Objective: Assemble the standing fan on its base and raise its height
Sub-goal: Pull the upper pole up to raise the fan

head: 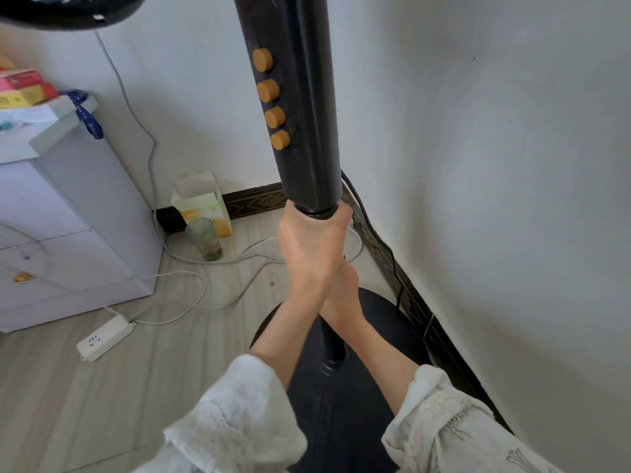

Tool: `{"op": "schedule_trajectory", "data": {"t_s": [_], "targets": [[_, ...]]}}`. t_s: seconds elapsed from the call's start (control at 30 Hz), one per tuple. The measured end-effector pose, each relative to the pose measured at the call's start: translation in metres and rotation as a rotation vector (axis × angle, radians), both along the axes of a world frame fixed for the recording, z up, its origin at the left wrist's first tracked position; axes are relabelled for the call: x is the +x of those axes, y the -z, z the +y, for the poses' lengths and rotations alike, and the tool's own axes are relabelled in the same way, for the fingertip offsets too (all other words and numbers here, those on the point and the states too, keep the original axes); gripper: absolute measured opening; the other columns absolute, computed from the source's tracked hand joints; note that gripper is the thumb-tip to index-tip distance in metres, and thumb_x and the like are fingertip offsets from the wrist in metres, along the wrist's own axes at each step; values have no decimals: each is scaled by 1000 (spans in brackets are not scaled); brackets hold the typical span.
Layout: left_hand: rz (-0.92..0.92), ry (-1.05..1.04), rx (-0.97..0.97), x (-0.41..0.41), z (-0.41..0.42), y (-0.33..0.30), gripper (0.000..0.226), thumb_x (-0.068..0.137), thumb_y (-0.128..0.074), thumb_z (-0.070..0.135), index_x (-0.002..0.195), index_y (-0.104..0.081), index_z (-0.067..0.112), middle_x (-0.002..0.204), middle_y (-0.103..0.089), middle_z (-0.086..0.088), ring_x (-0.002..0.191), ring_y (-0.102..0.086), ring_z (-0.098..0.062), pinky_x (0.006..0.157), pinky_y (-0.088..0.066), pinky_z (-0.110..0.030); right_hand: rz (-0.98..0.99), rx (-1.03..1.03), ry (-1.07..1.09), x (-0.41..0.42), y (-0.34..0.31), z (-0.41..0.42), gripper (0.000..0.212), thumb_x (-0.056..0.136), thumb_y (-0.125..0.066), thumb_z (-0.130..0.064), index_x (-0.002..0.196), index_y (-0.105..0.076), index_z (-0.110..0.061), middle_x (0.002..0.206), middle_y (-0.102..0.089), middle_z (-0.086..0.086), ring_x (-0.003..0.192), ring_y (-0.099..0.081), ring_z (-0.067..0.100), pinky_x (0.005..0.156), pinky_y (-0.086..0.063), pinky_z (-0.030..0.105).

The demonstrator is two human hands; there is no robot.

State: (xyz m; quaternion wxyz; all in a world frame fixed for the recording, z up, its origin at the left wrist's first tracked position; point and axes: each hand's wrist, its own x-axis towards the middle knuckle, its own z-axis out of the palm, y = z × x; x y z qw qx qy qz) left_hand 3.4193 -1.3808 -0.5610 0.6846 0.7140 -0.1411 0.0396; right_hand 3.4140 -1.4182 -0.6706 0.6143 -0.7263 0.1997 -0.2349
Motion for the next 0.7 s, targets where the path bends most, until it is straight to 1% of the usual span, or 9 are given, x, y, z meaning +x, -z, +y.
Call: {"op": "schedule_trajectory", "data": {"t_s": [0.1, 0.17, 0.2, 0.27, 0.33, 0.43, 0.5, 0.63, 0.7], "targets": [[0, 379, 101, 22, 18, -10, 11, 67, -70, 9, 75, -63, 10, 62, -64, 1, 58, -60, -9, 55, -51, -18, -2, 42, 16, -3, -2, -2, 21, 72, -64, -8, 70, -47, -19, 65, -50, -3, 54, -47, 9, 48, -38, 12], [21, 759, 177, 38, 31, -19, 9, 68, -70, 8, 74, -66, 13, 77, -66, -5, 74, -63, -16, 67, -53, -21, -7, 50, 4, -4, -3, -2, 21, 68, -65, -10, 70, -47, -21, 64, -48, -3, 54, -46, 11, 48, -39, 16], [32, 836, 178, 43, 33, -21, 10, 68, -69, 7, 73, -65, 15, 78, -64, -7, 78, -62, -20, 70, -53, -24, -4, 53, -3, -4, -4, -2, 22, 67, -65, -11, 70, -47, -22, 64, -47, -3, 54, -45, 11, 48, -40, 17], [19, 716, 146, 40, 30, -18, 11, 67, -68, 5, 71, -62, 13, 72, -61, -8, 73, -61, -21, 70, -55, -28, 1, 65, 8, -3, -4, -1, 22, 67, -66, -11, 71, -47, -22, 64, -48, -4, 53, -46, 10, 46, -39, 13], [32, 383, 77, 23, 17, -12, 11, 67, -67, 4, 73, -59, 9, 62, -57, -6, 58, -57, -15, 58, -52, -26, -11, 92, 30, -3, -5, 1, 22, 68, -66, -12, 69, -46, -23, 64, -50, -5, 51, -48, 6, 45, -37, 10], [20, -5, -54, -2, -2, -4, 20, 66, -68, 9, 81, -55, 13, 60, -56, 2, 51, -53, -10, 44, -44, -15, -27, 43, -16, -3, -2, 1, 30, 76, -60, -7, 71, -42, -30, 73, -53, -6, 66, -53, 10, 61, -43, 18], [20, 74, -67, 3, 3, -2, 21, 67, -70, 9, 81, -57, 16, 59, -59, 7, 52, -55, -8, 47, -47, -16, -11, 13, -9, -4, -3, -1, 26, 77, -62, -5, 72, -46, -24, 71, -53, -5, 64, -51, 11, 55, -40, 12], [78, 778, 133, 39, 31, -14, 14, 68, -70, 9, 78, -64, 17, 78, -66, 0, 80, -63, -15, 72, -52, -26, 8, 75, -15, -6, -5, -4, 19, 70, -65, -9, 77, -49, -14, 66, -49, -2, 58, -48, 14, 53, -40, 22], [67, 853, 191, 46, 33, -17, 12, 68, -68, 9, 77, -62, 14, 78, -65, -3, 83, -62, -18, 76, -52, -29, 26, 91, -19, -5, -6, -3, 20, 69, -65, -9, 77, -48, -17, 66, -48, -2, 58, -47, 14, 53, -41, 23]]}}
